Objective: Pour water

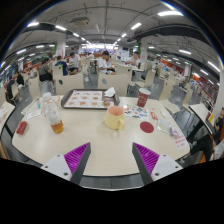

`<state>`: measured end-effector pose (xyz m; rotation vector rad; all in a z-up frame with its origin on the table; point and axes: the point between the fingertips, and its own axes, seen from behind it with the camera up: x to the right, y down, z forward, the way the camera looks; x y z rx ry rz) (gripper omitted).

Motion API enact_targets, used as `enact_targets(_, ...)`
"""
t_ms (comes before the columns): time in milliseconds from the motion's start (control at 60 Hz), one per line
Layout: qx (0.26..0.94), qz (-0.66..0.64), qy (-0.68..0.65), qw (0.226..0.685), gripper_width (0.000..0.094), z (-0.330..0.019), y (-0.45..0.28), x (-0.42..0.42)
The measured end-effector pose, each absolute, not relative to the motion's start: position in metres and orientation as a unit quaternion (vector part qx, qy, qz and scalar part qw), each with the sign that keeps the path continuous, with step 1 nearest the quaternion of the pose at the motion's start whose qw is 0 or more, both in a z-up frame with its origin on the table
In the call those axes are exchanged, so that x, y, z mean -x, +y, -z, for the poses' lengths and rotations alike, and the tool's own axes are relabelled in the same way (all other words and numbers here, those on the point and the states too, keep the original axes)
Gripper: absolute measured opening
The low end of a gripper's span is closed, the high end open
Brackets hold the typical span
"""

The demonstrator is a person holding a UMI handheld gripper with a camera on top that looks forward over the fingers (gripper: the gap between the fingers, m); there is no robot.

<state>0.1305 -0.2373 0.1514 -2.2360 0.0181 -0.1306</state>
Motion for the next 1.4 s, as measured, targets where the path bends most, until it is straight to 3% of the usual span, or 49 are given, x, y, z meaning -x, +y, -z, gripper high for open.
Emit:
enact_targets(283,0.899,0.068,0.006,0.432,0.0846,-0.137,-0.235,-0.104)
enact_targets(533,0.900,0.026,-0.004,0.434,0.0847,-0.112,-0.227,0.000)
enact_targets(800,0.869,-0.018,-0.018,0.493,0.0847,-0.099,-0.144,0.113)
enact_targets(1050,0.835,-0.011,-0.014,0.550,0.0829,-0.090,-0.044,0.142)
enact_targets(1100,0.828,-0.001,-0.014,0.561,0.0782,-0.089,-0.030,0.139)
enact_targets(1217,0.816,0.026,-0.017,0.578,0.0574,-0.087,-0.012,0.128)
enact_targets(1400,0.813,0.007,-0.014,0.582,0.0553,-0.088,-0.004,0.133)
